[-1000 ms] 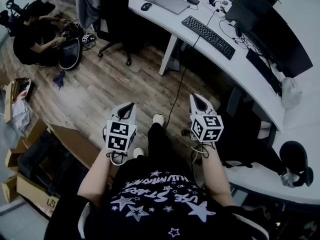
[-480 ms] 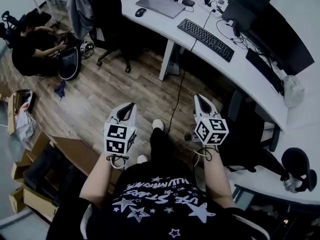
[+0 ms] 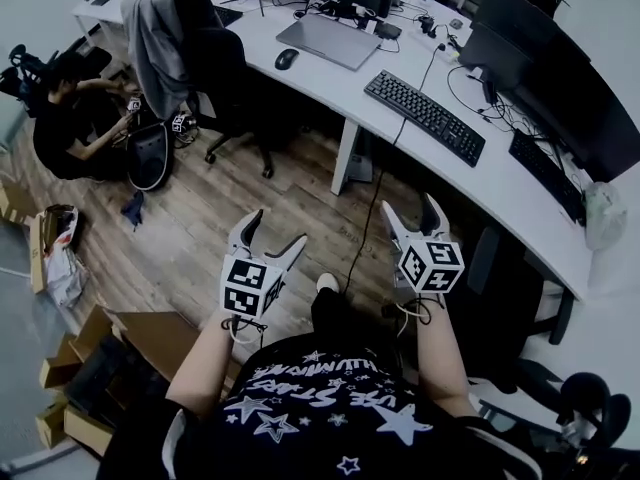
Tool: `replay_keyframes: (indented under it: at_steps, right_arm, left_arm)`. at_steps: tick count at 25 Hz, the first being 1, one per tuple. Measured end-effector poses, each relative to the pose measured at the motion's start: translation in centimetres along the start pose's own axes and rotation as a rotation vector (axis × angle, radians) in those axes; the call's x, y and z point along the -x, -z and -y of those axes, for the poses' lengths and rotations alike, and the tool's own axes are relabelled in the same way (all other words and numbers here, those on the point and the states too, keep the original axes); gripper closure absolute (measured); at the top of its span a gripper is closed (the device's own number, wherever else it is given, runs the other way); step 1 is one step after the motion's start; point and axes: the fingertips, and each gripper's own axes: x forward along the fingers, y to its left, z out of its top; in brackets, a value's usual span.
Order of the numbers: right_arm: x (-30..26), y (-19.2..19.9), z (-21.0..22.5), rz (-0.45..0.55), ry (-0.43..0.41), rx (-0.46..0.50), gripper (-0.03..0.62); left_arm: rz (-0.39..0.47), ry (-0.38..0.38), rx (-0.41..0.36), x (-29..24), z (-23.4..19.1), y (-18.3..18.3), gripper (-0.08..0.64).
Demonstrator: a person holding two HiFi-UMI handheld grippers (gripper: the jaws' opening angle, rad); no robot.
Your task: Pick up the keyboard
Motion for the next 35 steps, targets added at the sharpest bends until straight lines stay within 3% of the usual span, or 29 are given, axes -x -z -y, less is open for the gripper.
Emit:
replay_keyframes:
  at_steps: [4,15,20,25,35]
  right_arm:
    - [-4.7,-0.8,3.6,-0.015,0.040,-0.035,0.164]
    - [-12.1,-0.8,16.4,-0.077,0.142,-0.105,0.148]
    - [-13.2,-0.1,21.9,-0.124,0.221,-0.099,0.105]
    - [-13.7,0.6,24.5,-0.204,0.232,-0.067,0.083]
    - [-16.4,0.9,28.4,-0.322,0.272,0.043,0.083]
  left_arm:
    - [-0.025,0.020,-0.052,-4.8,-1.8,-2.3,0.144]
    - [-0.083,0.104,-0.126,-19.1,-2.4,-7.7,0.137]
    - [-0.105,0.124,-0.169,-24.1,-1.9,-9.2,0.137]
    - [-0.143,0.168,-0.212,-27.2,-1.3,-9.9,0.137]
    - [-0.195,0.341,-0.402,-36.8,0.3,-11.8,0.137]
